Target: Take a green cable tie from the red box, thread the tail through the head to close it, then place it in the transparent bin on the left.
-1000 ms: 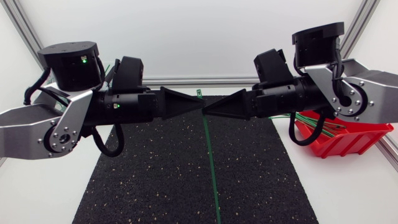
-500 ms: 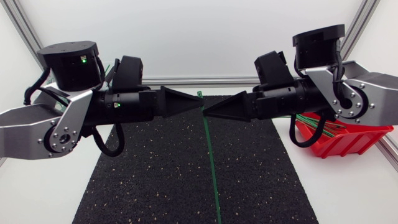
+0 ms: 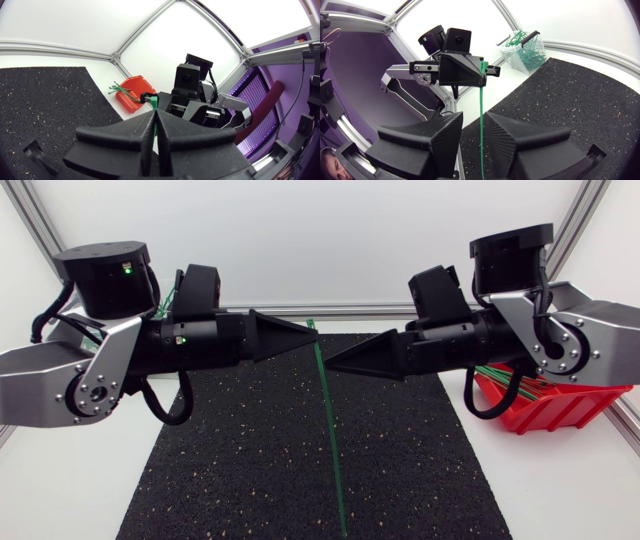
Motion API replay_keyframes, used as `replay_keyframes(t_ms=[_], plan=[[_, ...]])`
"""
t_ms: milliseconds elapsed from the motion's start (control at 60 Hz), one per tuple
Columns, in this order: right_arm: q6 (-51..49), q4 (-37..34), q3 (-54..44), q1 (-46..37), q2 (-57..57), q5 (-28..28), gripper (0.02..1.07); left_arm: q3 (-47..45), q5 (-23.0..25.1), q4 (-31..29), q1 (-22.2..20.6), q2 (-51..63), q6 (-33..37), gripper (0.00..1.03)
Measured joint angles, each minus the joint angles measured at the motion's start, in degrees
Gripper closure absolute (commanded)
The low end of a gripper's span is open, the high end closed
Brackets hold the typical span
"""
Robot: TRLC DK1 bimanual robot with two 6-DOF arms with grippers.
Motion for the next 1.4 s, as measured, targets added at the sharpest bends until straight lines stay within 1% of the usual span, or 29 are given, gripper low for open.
replay_keyframes(t_ms=[233,317,417,500,583,717,783,1017,1067,1133,1200,1217,1233,1283,1400], plan=[[-2.16,-0.02,-0.07,0.92,2.71,0.0,0.6,1.25,0.55,-1.05,0.35,0.0,0.0,1.0],[-2.51,0.0,-0.07,1.03,3.13,0.0,0.66,1.27,1.36,-1.49,0.35,0.0,-0.02,1.0],[-2.54,0.0,-0.07,1.07,3.1,0.0,0.66,1.33,2.25,-1.95,0.35,0.0,0.0,1.0],[-2.54,0.0,-0.07,1.07,3.1,0.0,0.71,1.4,3.32,-2.71,0.35,0.0,-0.02,1.0],[-2.56,0.0,-0.07,1.07,3.13,0.0,0.72,1.4,3.76,-2.78,0.35,0.0,0.0,1.0],[-2.73,0.0,-0.07,1.46,3.1,0.0,0.87,1.51,3.76,-3.89,0.35,0.07,0.04,1.0],[-2.75,0.0,-0.07,1.57,3.1,0.0,1.01,1.51,3.76,-4.09,0.35,0.28,0.04,1.0],[-3.39,0.0,-0.13,2.54,2.75,1.51,1.01,1.51,3.98,-4.5,0.35,0.76,0.07,0.99],[-3.39,0.0,-0.13,2.58,2.54,1.51,1.01,1.51,4.02,-4.42,0.35,0.76,0.07,0.94],[-3.39,0.0,-0.13,2.58,2.43,1.51,1.01,1.51,4.15,-4.0,0.35,0.76,0.07,0.79],[-3.39,-0.02,-0.13,2.58,2.43,1.51,1.01,1.51,4.2,-3.69,0.33,0.76,0.07,0.78],[-3.37,0.0,-0.13,2.58,2.43,1.51,1.01,1.51,4.2,-3.58,0.33,0.76,0.07,0.74],[-3.37,0.0,-0.13,2.56,2.43,1.51,1.01,1.51,4.2,-3.58,0.28,0.79,0.07,0.72],[-3.39,0.0,-0.13,2.56,2.43,1.51,1.01,1.51,4.2,-3.54,0.2,0.79,0.07,0.69],[-3.37,0.0,-0.13,2.51,2.36,1.51,1.01,1.51,4.2,-3.56,0.07,0.92,0.07,0.65]])
